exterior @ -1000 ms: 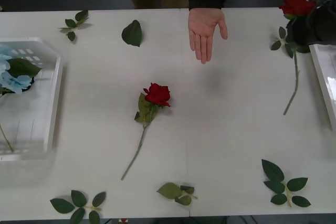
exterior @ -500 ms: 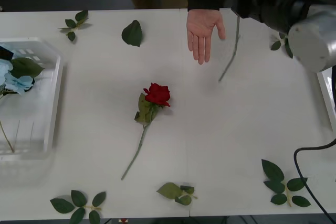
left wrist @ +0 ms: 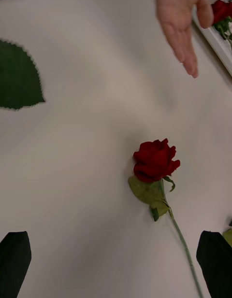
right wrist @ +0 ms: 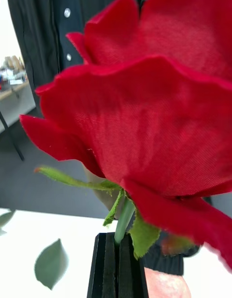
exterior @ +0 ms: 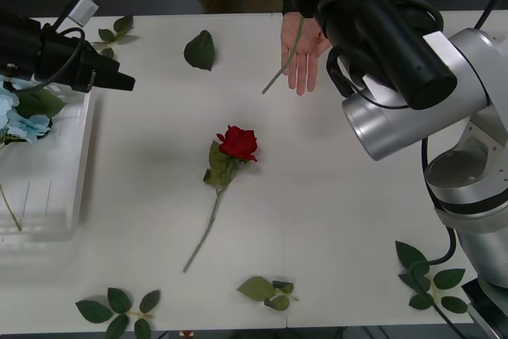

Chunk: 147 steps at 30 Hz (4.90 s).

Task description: Place the red flowers into the right box and the blue flowers into the left box. If a person shows an open palm, hand one flower to the person first, then continue sorting.

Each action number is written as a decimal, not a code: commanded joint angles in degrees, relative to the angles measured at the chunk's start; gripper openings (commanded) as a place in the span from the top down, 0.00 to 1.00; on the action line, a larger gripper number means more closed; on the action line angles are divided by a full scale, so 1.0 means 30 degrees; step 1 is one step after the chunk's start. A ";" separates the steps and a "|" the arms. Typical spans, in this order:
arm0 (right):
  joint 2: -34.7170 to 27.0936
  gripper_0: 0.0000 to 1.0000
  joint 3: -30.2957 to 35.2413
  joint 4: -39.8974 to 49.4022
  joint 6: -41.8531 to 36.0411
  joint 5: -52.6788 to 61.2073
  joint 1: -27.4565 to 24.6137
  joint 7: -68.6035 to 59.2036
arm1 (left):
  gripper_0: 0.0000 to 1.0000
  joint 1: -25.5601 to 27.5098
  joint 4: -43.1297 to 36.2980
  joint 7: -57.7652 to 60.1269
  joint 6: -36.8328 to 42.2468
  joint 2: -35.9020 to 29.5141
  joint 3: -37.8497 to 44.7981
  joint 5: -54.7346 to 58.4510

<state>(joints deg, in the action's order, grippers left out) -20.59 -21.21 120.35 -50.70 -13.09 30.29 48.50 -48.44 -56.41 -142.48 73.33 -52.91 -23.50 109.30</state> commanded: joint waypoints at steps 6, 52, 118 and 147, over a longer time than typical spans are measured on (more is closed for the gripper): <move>0.0358 1.00 -0.0926 -0.2030 0.2545 -0.2433 0.0099 -0.3071 | 0.00 -0.0612 -0.1119 -0.4172 -0.0860 0.2081 0.0070 0.1007; -0.7640 0.01 -0.0223 0.0080 0.2545 0.9550 -0.2333 -0.0698 | 0.00 0.8880 -1.5182 0.3579 -0.4874 0.3546 0.0627 -1.0653; -0.3158 0.00 0.7921 -1.1346 -0.4193 3.2431 -0.3710 3.2964 | 0.00 0.1907 -1.1695 3.5952 0.0282 0.7882 -1.2293 -2.9110; -0.3041 0.01 0.7892 -1.1346 -0.3490 3.1874 -0.3944 3.2964 | 1.00 0.1673 -1.3746 3.5981 0.1601 0.5977 -1.2000 -2.8875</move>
<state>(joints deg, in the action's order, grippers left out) -31.56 1.42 85.67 -61.75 82.96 19.09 145.73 -41.06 -92.79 -34.83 76.02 -31.08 -60.07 21.07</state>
